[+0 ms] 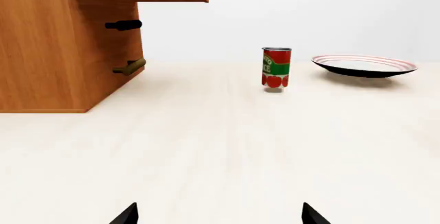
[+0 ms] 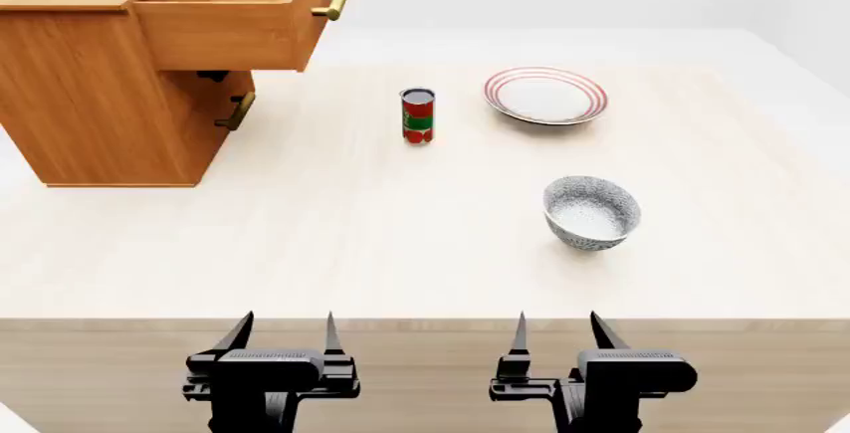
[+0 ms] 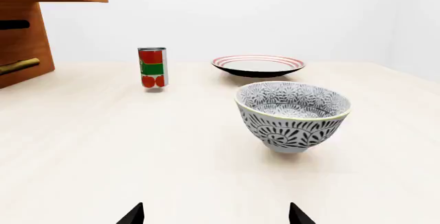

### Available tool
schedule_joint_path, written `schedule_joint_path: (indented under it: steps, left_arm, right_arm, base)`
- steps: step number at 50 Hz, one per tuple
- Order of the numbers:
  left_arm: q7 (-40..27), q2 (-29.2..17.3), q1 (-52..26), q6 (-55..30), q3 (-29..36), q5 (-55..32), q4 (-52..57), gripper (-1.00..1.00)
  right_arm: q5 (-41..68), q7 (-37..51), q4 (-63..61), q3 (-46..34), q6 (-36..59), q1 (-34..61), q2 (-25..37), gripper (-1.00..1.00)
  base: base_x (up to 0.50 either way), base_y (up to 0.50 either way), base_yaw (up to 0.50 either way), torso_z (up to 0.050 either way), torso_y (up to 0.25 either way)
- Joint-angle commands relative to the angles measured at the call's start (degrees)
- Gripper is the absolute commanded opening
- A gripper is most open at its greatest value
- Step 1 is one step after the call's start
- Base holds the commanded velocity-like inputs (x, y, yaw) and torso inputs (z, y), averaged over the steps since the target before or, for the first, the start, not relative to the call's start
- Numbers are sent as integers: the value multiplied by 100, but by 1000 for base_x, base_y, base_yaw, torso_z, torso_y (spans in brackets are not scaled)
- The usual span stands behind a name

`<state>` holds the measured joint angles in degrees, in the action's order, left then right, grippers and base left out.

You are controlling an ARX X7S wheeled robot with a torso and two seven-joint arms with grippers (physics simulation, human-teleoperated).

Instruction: Put the bowl in the top drawer of the cabinet.

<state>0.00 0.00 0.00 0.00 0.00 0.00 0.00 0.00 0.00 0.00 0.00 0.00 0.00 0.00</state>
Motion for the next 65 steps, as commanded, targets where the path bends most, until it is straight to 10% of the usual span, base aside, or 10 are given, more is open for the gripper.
schedule_joint_path:
  steps: [1,50,65]
  left_arm:
    - [-100,-90,-4,11,106,-95,-13,100]
    - [-564,-565,-65,94,619,-645,-126,100]
    - [-400,-853,-174,-1242,620,-1367,1121,100]
  right_arm:
    - [91,111,2,-112,-1,1,90,100]
    - [558,625,14,-659,-15,11,543,100]
    - [676,797,-1284,-668,990,-51,840,100]
  base:
    - [0,0,0,0,0]
    - [0,428,0,0,0]
    - [0,3,0,0,0]
